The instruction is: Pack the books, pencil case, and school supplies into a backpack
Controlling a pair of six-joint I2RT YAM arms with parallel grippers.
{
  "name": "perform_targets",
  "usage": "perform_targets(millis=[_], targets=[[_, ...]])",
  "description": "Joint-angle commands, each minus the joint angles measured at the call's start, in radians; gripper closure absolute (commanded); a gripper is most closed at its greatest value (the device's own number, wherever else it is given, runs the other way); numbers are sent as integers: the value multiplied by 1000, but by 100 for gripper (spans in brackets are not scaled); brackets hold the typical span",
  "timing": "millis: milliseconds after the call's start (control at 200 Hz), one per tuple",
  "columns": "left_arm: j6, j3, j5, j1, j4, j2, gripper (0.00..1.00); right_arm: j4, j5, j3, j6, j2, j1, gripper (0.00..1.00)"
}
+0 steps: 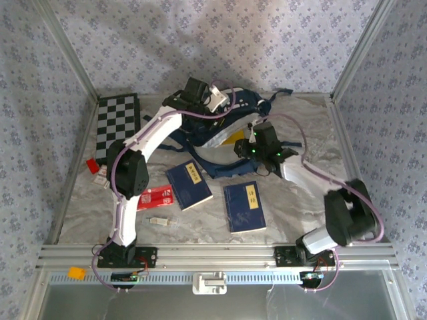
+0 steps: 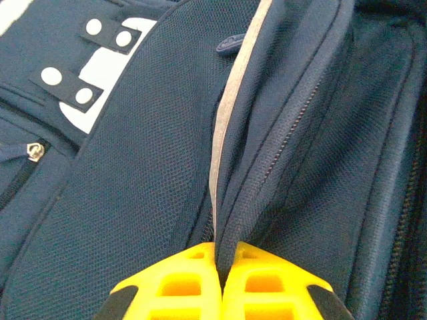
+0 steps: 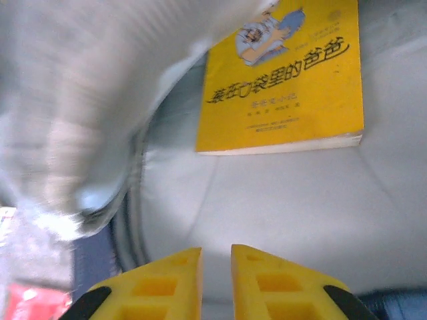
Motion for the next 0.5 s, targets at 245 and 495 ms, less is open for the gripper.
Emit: perform_targets(millis=[245,495], targets=[[-238,-216,45,-3,132,-189,55,-381,41,-94,18,-306,7,62],[-655,-650,-49,-119,349,-498,50,-566,67,-157,113,-427,9,48]])
